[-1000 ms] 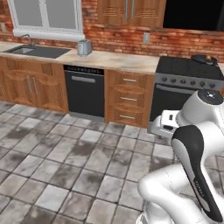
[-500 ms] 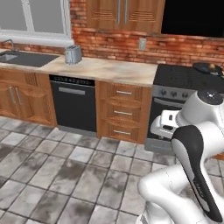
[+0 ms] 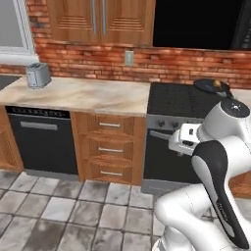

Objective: Take the chicken drumsticks from the pan and place one on each plate on the dining counter.

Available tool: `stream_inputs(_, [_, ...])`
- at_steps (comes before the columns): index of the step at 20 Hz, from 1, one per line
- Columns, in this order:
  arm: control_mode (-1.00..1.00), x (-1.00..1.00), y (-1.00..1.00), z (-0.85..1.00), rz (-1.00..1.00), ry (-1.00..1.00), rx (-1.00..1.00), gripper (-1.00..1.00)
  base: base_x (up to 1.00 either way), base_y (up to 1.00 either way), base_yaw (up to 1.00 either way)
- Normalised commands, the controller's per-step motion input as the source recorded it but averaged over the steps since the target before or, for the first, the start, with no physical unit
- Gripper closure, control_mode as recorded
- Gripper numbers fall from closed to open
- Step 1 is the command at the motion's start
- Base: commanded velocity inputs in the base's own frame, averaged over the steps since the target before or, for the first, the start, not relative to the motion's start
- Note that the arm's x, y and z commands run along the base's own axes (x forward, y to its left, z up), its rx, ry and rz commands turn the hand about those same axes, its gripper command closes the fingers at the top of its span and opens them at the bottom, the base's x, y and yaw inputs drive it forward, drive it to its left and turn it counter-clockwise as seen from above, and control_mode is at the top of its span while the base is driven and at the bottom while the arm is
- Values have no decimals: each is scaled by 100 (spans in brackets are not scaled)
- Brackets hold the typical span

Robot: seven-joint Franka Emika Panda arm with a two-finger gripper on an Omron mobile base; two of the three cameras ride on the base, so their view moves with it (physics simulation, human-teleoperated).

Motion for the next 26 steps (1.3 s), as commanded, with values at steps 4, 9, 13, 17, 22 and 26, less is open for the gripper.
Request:
stream_inputs(4, [100,0,0,0,0,0,0,-100,95,-20,-24])
stream_inputs(9, [100,0,0,0,0,0,0,-100,56,-41,-30])
stream_inputs(13, [100,0,0,0,0,0,0,-100,37,-37,-28])
stream_inputs(17, [100,0,0,0,0,0,0,-100,27,-30,-19])
stream_inputs(22, [100,0,0,0,0,0,0,-100,50,-48,-12])
stream_inputs(26, [100,0,0,0,0,0,0,-100,58,-64,-7])
